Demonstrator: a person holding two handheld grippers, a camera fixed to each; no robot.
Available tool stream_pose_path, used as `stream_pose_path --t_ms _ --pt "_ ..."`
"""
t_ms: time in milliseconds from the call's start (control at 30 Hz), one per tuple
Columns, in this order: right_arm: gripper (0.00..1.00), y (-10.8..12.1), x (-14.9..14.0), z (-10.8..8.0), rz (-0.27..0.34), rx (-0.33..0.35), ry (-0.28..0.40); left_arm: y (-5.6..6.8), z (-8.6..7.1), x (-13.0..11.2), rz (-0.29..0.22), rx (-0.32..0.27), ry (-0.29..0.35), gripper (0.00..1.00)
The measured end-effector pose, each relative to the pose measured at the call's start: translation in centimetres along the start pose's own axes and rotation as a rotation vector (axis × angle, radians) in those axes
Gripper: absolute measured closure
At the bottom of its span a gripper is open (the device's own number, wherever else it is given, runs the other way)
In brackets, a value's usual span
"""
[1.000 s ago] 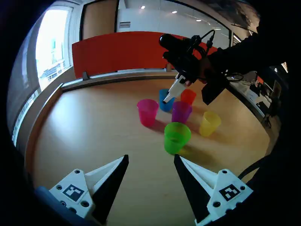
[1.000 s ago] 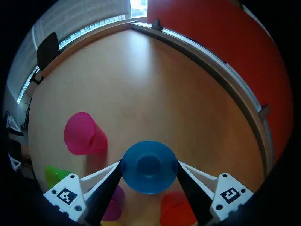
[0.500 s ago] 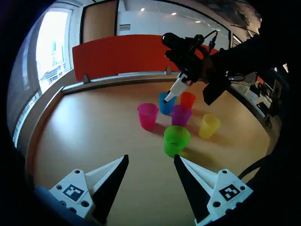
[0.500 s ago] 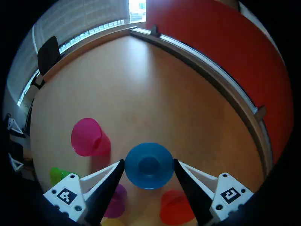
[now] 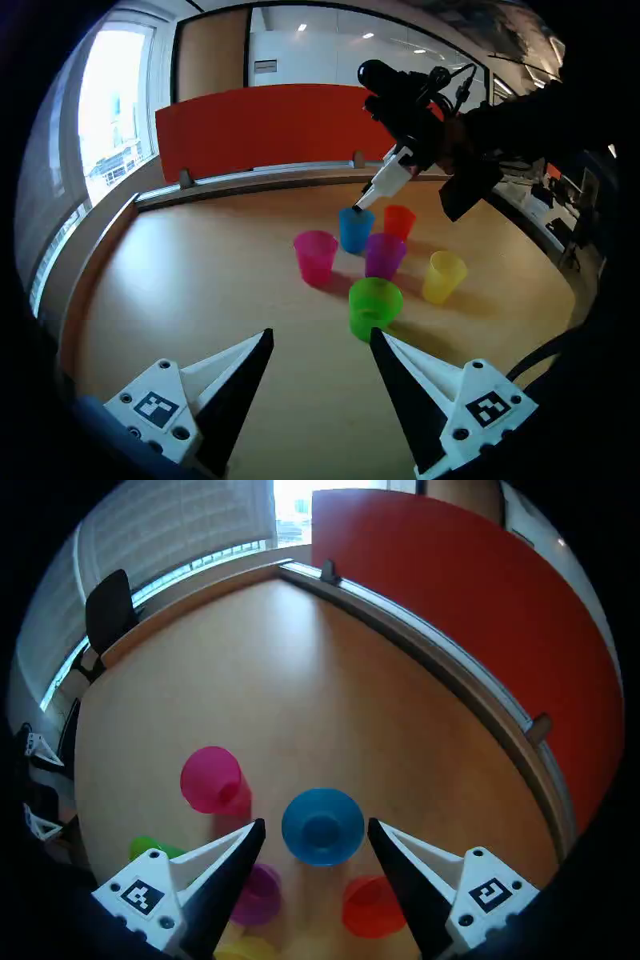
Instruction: Pour water
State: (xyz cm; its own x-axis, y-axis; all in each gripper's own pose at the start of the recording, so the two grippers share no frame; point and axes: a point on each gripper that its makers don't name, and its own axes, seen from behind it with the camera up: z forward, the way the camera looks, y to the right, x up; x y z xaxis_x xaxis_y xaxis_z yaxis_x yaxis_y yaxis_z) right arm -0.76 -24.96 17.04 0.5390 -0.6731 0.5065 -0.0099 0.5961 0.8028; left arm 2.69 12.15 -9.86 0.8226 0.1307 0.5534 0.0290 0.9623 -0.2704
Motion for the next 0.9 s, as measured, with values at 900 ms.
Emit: stream_pose_path --t_ms 900 --pt "0.01 -3.6 1.8 -17.1 0.062 -0.154 0.474 0.4 -0.5 2.0 0.027 -0.023 0.05 0.11"
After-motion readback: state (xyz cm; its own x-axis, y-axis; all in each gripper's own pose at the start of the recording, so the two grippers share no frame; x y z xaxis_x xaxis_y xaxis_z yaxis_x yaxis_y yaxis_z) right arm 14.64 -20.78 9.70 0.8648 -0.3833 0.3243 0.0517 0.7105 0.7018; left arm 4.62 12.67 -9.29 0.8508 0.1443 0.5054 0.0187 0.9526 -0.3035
